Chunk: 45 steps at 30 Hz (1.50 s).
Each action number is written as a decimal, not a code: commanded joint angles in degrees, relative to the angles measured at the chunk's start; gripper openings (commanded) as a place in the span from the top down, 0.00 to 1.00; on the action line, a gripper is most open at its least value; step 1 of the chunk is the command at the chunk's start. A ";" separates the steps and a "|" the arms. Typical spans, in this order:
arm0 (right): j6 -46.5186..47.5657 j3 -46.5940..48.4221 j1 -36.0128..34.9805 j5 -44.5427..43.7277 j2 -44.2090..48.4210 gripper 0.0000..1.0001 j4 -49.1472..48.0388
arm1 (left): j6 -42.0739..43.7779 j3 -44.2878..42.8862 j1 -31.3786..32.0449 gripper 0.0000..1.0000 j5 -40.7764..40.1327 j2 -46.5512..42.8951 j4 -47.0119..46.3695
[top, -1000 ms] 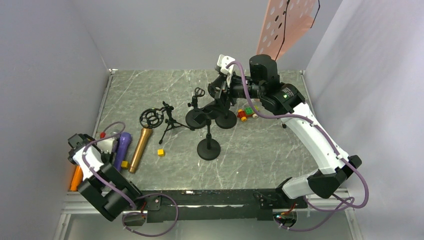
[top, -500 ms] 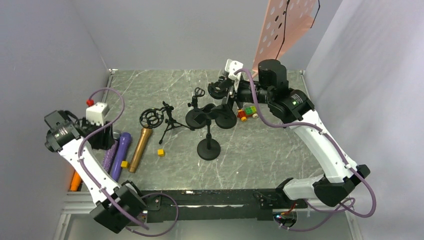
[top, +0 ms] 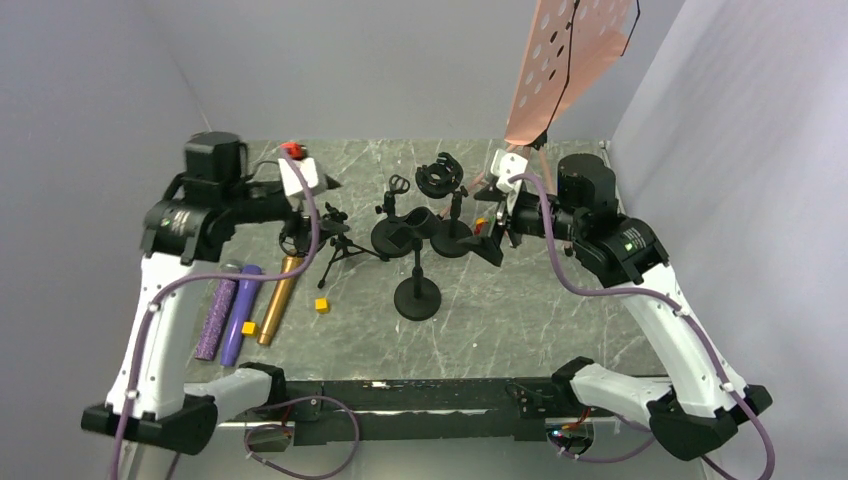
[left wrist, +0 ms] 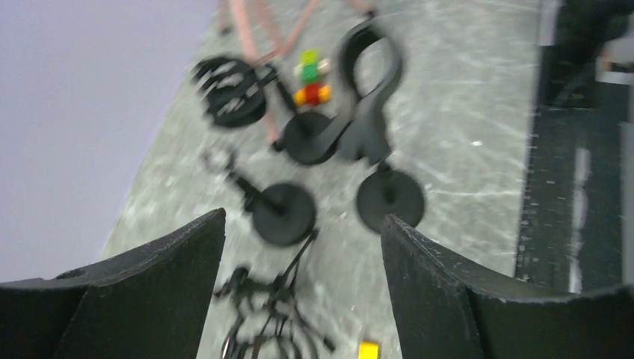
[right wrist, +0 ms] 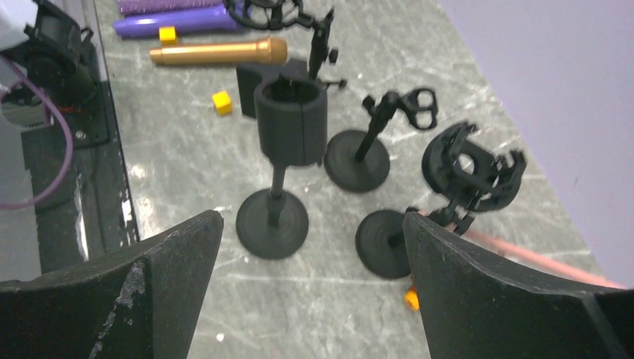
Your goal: Remove the microphone from the stand
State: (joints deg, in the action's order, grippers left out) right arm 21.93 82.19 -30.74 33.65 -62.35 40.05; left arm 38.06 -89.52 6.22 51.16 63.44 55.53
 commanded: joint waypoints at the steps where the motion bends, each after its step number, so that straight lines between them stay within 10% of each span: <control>1: 0.81 -6.39 3.29 4.19 3.14 0.06 0.12 | 4.36 -2.91 11.62 0.20 7.44 5.48 0.64; 8: -5.86 -16.19 5.88 10.71 4.78 0.08 -11.16 | -2.55 2.16 23.71 0.24 -1.60 7.92 -6.37; 19: 5.16 8.87 -2.20 11.83 -11.08 0.00 -4.21 | -1.99 11.25 24.69 0.16 -16.44 -3.86 -13.32; 32: 6.21 35.25 -9.51 5.45 -35.30 0.12 21.00 | -6.03 16.88 18.97 0.16 -15.86 -11.18 -13.13; 45: 4.63 39.82 -11.17 -4.39 -35.80 0.19 30.60 | -10.20 20.17 15.43 0.16 -11.50 -12.21 -16.77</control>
State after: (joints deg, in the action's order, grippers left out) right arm 27.57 120.49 -41.82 32.80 -100.49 67.02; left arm 30.50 -69.43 22.20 36.53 51.24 42.28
